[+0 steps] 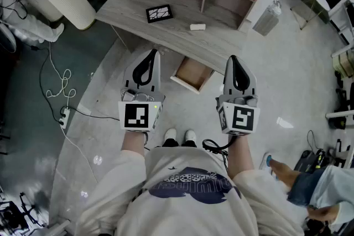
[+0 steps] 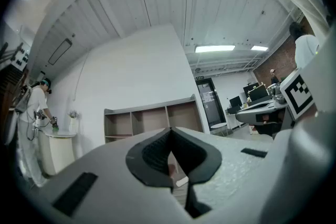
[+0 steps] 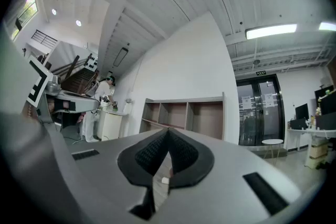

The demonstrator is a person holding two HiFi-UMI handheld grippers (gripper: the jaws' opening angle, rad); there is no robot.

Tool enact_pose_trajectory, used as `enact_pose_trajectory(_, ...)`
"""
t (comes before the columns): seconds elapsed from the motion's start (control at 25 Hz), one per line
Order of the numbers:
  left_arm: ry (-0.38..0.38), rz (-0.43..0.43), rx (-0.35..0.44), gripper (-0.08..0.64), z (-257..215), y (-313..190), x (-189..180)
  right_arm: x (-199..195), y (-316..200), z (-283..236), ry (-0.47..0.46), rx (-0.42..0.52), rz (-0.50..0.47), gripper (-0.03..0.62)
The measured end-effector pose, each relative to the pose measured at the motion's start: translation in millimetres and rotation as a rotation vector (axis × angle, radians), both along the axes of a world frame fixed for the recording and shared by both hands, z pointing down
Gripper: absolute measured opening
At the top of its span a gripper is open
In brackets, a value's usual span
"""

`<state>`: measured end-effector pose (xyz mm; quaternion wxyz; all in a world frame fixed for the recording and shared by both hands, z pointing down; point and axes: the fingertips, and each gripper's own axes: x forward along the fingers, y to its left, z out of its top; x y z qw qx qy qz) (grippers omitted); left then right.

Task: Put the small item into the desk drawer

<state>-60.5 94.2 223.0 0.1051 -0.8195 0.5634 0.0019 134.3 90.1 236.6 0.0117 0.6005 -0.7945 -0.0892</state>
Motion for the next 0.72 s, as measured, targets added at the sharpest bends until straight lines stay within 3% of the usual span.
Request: enact_pose_trajectory(0.72, 0.002, 0.012, -0.038, 0.008, 9.9, 0.6, 11.6, 13.8, 8.4, 14.4, 0.019, -0.047, 0.027, -0.003)
